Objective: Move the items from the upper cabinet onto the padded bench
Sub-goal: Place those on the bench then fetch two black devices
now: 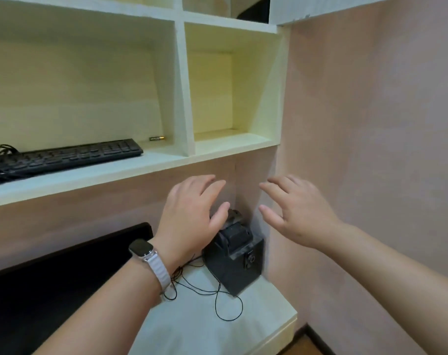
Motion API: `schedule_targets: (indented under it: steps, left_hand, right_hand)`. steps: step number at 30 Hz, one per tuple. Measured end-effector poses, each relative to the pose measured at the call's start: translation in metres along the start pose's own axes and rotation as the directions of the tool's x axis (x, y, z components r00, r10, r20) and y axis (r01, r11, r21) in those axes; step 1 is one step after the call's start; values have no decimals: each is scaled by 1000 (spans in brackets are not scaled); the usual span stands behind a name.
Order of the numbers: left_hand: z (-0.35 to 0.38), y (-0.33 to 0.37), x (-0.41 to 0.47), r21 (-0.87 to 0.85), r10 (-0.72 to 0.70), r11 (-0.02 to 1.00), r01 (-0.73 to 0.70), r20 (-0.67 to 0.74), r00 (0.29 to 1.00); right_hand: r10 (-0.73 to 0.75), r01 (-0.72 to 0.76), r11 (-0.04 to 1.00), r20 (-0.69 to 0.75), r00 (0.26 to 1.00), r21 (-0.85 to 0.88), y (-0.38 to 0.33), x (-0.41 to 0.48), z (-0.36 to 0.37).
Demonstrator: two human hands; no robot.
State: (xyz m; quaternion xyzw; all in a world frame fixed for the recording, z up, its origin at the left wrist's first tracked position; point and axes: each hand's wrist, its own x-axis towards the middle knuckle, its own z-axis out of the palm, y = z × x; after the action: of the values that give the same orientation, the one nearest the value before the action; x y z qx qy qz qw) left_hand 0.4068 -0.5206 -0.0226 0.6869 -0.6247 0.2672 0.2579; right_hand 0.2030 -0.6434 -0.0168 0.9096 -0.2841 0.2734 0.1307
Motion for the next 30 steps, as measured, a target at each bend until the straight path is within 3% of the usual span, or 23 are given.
schedule_targets:
  steps: [4, 9, 18, 21, 24, 27, 30]
  left_hand:
    - [1, 0, 43, 36, 37, 999, -35, -35, 999]
    - [-6, 8, 116, 79, 79, 995, -62, -230, 970]
    - [-61, 6, 252, 255, 213, 960, -112, -416, 884]
    - [-86, -5, 287, 399, 297, 905, -150, -337, 894]
    - [-112, -12, 321, 457, 260, 881, -121, -256, 931]
    - [-129, -13, 354, 506, 94, 862, -28, -104, 990]
    - [-140, -15, 383, 640, -121, 767, 52, 65, 990]
  right_hand:
    - [-11, 14, 1000, -91, 996, 27, 24, 37, -4]
    - [-42, 60, 996, -236, 971, 69, 61, 101, -23]
    - [-181, 235, 971, -485, 855, 52, 118, 213, -53]
    - [-287, 337, 941, -555, 780, -13, 125, 250, -58]
    - [-345, 412, 911, -606, 717, -31, 127, 283, -67]
    - [-381, 476, 879, -656, 652, -37, 125, 307, -71]
    - [-380, 495, 869, -662, 646, -16, 124, 323, -67]
